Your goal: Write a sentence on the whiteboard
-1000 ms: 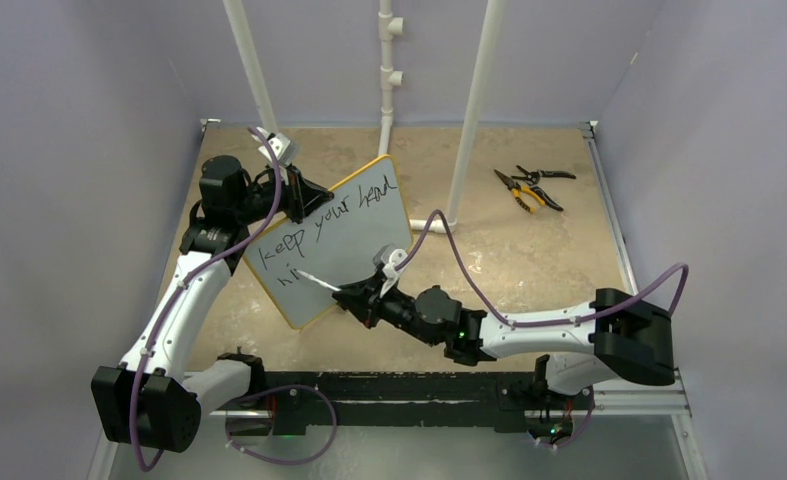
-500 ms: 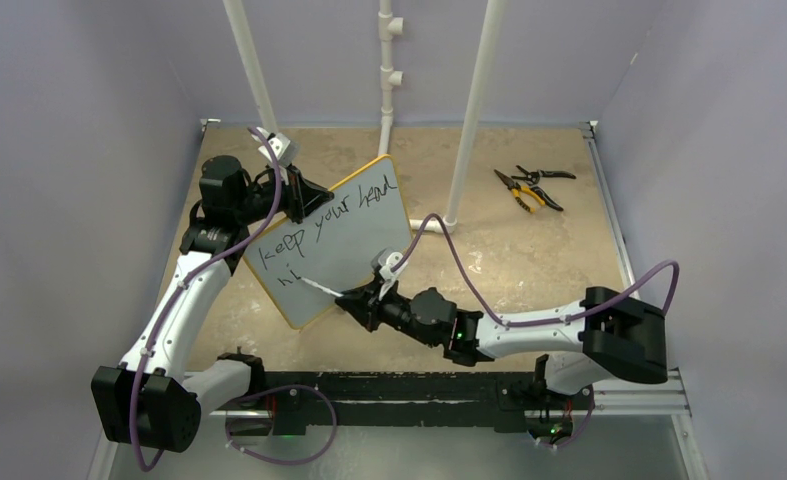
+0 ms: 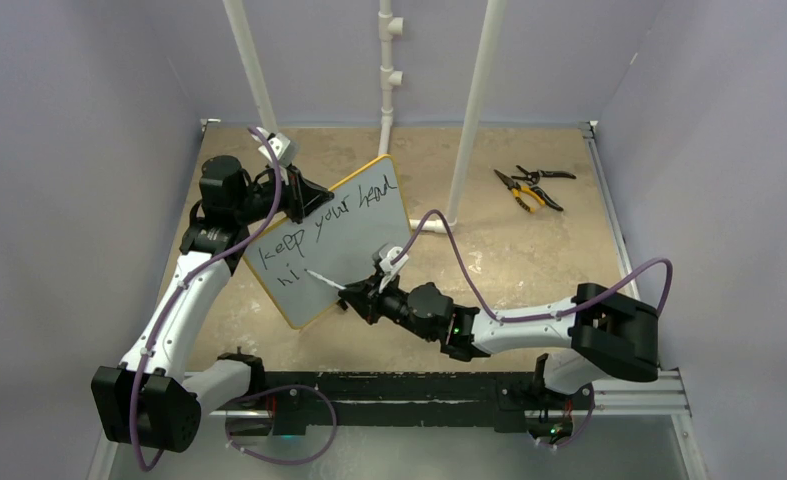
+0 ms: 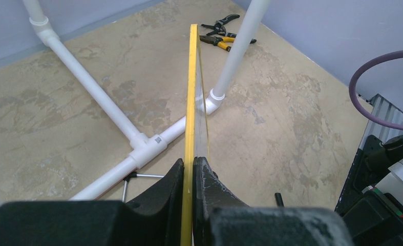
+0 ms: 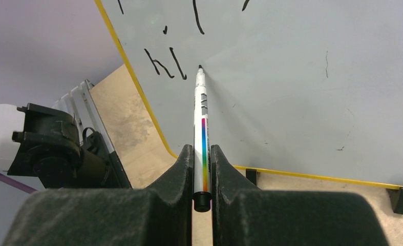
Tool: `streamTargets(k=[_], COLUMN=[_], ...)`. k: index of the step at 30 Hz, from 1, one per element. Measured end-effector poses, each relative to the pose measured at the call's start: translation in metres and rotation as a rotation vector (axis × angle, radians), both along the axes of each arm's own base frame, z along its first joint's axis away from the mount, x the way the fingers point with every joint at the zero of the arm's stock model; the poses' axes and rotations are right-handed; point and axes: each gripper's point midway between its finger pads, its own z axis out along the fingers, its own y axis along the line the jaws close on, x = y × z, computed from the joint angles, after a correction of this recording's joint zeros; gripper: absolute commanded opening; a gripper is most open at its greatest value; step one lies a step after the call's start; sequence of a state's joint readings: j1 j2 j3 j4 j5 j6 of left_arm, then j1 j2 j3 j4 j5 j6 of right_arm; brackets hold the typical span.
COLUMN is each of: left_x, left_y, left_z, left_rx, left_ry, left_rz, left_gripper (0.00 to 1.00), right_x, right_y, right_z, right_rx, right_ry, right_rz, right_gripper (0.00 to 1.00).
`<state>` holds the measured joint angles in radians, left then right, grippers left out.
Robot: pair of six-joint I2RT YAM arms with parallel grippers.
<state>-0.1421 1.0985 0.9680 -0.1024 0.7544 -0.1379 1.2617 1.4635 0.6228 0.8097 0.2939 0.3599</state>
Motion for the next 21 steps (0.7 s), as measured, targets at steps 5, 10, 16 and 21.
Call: streamTargets(k=[5, 10, 16, 21], left_x=[0.001, 0.001, 0.001, 0.001], left_y=[0.0, 0.0, 0.0, 0.001], left_z=[0.0, 0.0, 0.0, 0.0], left_rx=[0.001, 0.001, 0.001, 0.001], left_ry=[0.0, 0.0, 0.0, 0.0], left_rz=[0.003, 0.003, 0.003, 0.005], left_gripper=[0.0, 0.0, 0.0, 0.0], right_x=[0.002, 0.003, 0.001, -0.002], right_y=[0.001, 0.001, 0.007, 0.01], right_z=[0.003, 0.006, 0.009, 0.005], right_rx=[0.013, 0.024, 0.025, 0.015], right_ry=[-0.004, -0.011, -0.025, -0.031], right_rz=[-0.003, -0.004, 0.019, 0.044], right_gripper=[0.0, 0.0, 0.0, 0.0])
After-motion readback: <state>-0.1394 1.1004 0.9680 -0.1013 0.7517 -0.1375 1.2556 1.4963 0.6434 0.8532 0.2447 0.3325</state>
